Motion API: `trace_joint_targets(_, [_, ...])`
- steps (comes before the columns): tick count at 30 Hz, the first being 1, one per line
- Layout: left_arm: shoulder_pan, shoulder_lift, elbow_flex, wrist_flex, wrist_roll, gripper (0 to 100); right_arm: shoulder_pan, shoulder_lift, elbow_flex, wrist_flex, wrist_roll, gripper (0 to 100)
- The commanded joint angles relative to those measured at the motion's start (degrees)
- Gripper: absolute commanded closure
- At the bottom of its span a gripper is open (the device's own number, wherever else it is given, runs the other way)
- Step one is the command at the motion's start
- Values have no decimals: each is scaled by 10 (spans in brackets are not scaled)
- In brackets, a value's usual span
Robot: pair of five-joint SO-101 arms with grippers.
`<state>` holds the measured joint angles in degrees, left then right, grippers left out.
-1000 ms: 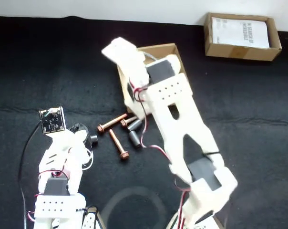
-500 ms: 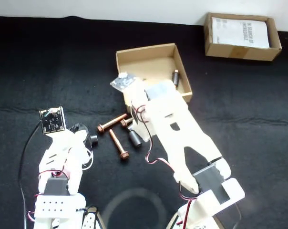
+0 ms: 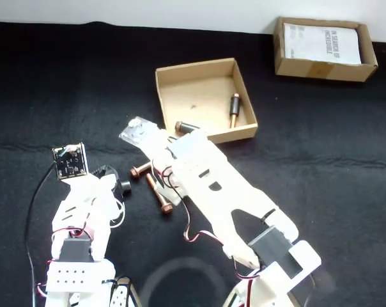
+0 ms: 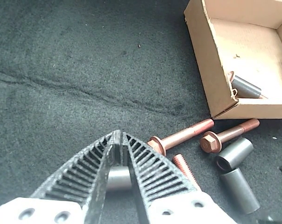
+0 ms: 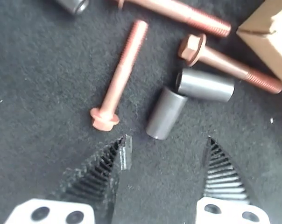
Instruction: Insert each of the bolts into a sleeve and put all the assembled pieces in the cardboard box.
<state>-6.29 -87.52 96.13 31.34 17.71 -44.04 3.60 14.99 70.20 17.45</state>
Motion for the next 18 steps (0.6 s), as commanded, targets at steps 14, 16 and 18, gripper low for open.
trace_joint_targets(14, [-2,-7,15,1,3,963,2,57,-7,-70,0,771])
trace_joint_targets(16, [-2,-8,15,1,3,963,2,64,-7,-82,0,771])
trace_joint_targets(18, [-2,-9,15,1,3,963,2,80,-7,-87,0,771])
